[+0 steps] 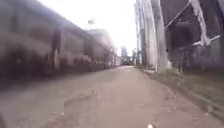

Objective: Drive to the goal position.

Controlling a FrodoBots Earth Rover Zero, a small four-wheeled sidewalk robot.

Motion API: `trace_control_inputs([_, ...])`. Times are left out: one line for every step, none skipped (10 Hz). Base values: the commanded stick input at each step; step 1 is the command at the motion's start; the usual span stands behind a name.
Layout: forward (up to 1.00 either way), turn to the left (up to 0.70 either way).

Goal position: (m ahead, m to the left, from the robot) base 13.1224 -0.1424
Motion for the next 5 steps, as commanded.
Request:
trace_control_inputs([1.00,-0.27])
trace_control_inputs([1.00,-0.27])
trace_control_inputs([1.00,-0.27])
trace_control_inputs([1.00,-0.25])
trace_control_inputs([1.00,-0.06])
